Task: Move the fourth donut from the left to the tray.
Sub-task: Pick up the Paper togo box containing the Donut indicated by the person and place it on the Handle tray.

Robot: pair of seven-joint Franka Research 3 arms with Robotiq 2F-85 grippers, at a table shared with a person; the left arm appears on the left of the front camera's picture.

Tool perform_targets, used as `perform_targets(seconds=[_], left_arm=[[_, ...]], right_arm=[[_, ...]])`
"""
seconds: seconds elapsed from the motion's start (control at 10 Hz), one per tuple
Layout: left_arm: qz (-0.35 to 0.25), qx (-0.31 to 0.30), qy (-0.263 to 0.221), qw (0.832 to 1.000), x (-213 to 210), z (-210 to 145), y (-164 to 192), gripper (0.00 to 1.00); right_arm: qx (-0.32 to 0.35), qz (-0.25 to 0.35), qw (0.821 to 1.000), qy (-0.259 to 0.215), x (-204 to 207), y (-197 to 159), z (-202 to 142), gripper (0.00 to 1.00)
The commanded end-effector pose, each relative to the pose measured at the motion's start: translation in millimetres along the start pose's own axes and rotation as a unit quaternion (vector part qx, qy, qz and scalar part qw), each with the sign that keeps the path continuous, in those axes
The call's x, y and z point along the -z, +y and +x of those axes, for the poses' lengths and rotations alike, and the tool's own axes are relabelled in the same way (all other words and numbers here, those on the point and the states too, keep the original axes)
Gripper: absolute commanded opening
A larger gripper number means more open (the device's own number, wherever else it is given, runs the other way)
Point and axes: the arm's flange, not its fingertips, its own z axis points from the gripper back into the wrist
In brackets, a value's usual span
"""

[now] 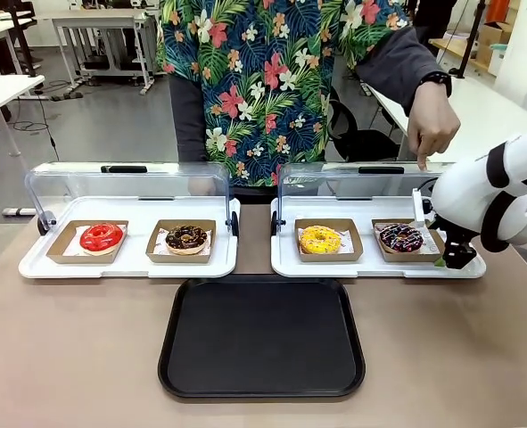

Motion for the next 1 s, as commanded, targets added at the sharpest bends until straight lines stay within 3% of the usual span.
perform_targets(seconds=[0.0, 0.2, 0.3, 0.4, 0.5, 0.6, 0.7, 0.9], left_arm=[[0.000, 0.004, 0.006, 1.000, -0.7, 1.5, -1.5, 1.00], [0.000, 0.004, 0.006, 1.000, -0.7, 1.5, -1.5, 1.00], [0.000, 0.004, 0.006, 1.000, -0.7, 1.5, -1.5, 1.00], [0.000, 0.004, 0.006, 1.000, -0.7, 1.5, -1.5, 1.00], [0.000, 0.004, 0.006, 1.000, -0.7, 1.5, -1.5, 1.00], [0.000, 0.004, 0.006, 1.000, -0.7, 1.5, -1.5, 1.00], [0.000, 0.004, 0.006, 1.000, -0.7, 1.5, -1.5, 1.00], [0.000, 0.004, 0.006, 1.000, -0.7, 1.5, -1.5, 1.00]], right_arm=[[-0.011, -0.005, 1.000, 0.007, 6.7, -6.1, -4.5, 1.00], [-0.010, 0.000, 1.000, 0.009, 12.3, -9.9, -6.4, 1.00], [-0.012, 0.003, 1.000, 0.003, 12.5, -10.4, -7.1, 0.42], [-0.012, 0.008, 1.000, 0.002, 13.0, -9.8, -6.5, 0.42], [-0.014, 0.015, 1.000, 0.000, 13.0, -8.6, -6.2, 0.00], [-0.015, 0.017, 1.000, 0.002, 12.5, -9.5, -6.8, 0.36], [-0.020, 0.024, 1.000, 0.003, 12.0, -9.6, -7.3, 0.00], [-0.021, 0.035, 0.999, 0.001, 10.7, -9.8, -8.8, 0.05]])
